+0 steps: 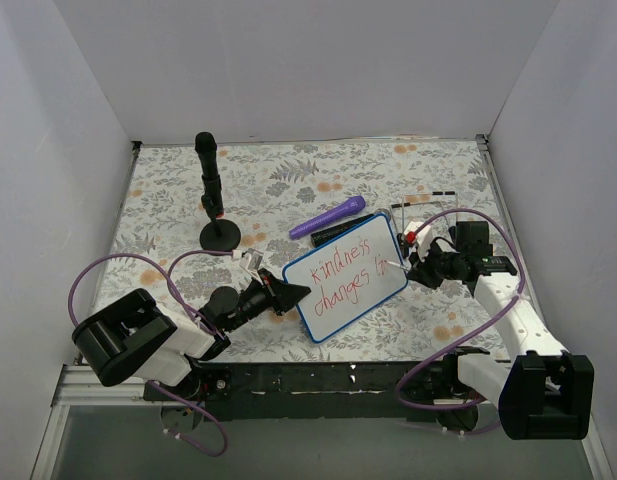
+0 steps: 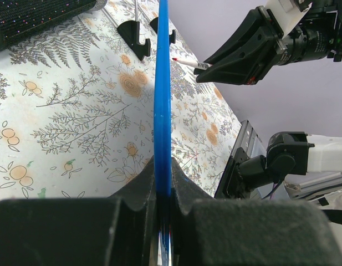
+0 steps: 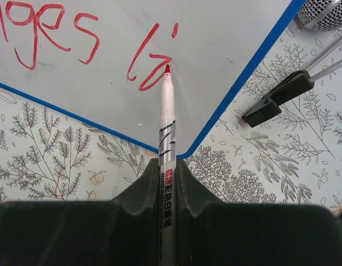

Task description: Write a sentence on the whiteboard

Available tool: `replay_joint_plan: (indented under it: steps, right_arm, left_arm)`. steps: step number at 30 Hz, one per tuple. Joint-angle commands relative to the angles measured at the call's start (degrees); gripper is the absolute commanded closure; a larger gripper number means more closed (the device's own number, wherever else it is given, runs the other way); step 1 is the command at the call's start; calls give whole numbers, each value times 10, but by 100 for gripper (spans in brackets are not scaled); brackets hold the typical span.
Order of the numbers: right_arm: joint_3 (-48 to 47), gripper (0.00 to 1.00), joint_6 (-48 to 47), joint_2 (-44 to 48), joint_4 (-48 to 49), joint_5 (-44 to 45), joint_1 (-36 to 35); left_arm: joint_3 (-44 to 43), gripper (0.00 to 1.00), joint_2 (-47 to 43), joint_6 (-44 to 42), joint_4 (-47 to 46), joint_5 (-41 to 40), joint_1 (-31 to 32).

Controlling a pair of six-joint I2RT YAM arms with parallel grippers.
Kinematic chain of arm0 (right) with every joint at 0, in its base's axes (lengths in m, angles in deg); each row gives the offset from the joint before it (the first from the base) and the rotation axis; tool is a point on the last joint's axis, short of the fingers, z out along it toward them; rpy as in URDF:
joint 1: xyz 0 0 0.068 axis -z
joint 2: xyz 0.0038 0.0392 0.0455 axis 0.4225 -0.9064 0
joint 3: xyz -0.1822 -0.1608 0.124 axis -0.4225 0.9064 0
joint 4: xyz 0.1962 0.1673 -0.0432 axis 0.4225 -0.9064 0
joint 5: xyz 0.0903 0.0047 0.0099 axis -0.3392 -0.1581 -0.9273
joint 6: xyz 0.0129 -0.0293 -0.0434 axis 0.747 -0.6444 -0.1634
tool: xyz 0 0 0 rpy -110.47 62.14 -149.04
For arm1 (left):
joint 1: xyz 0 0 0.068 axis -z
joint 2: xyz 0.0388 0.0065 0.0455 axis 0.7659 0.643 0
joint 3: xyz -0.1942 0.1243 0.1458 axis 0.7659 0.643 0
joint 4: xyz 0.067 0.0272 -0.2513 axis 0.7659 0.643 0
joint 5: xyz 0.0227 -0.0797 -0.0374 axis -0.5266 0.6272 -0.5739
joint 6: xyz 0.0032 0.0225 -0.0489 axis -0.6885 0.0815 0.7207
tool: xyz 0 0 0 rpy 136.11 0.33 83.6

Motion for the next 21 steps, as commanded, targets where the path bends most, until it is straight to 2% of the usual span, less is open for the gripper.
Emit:
replay_joint_plan:
  steps: [1,14,21]
  right_arm:
    - [-11,99,-4,-15,3,5,2]
    - [-13,99,8,-41,19,12,-1]
    - [-8,99,-16,-51,-11,24,-1]
  left_arm:
    - [5,100,-12,-9,-10,6,2]
    - [4,100,-9,-9,-14,10,2]
    - [6,100,-12,-10,-14,7,1]
